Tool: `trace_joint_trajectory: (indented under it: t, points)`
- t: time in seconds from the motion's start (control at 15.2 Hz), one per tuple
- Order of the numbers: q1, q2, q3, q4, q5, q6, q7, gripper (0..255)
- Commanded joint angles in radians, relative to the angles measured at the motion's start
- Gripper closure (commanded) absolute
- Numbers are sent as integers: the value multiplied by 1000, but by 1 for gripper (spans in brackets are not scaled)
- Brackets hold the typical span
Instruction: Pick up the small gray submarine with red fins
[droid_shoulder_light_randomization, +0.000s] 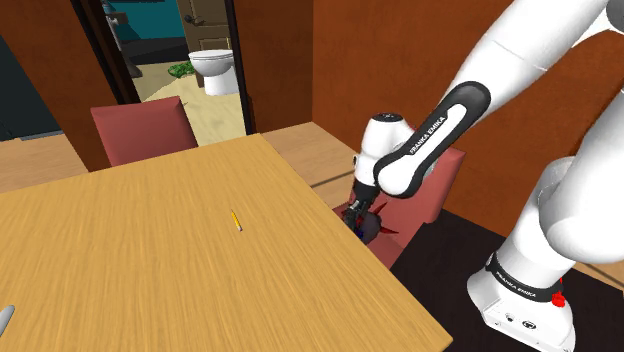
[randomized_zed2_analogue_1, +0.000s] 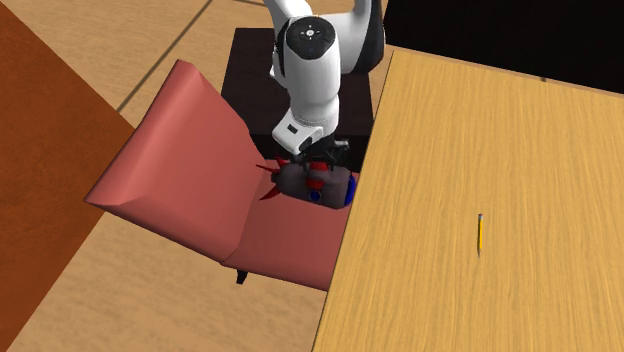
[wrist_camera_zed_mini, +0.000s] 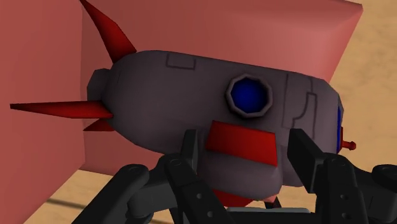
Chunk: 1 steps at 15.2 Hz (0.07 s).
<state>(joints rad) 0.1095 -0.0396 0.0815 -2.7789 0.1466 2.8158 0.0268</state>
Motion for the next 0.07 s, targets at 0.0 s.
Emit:
trace_joint_trajectory:
  t: [0.0]
  points:
    - [-1, -12, 0, 2, -3, -12, 3, 255]
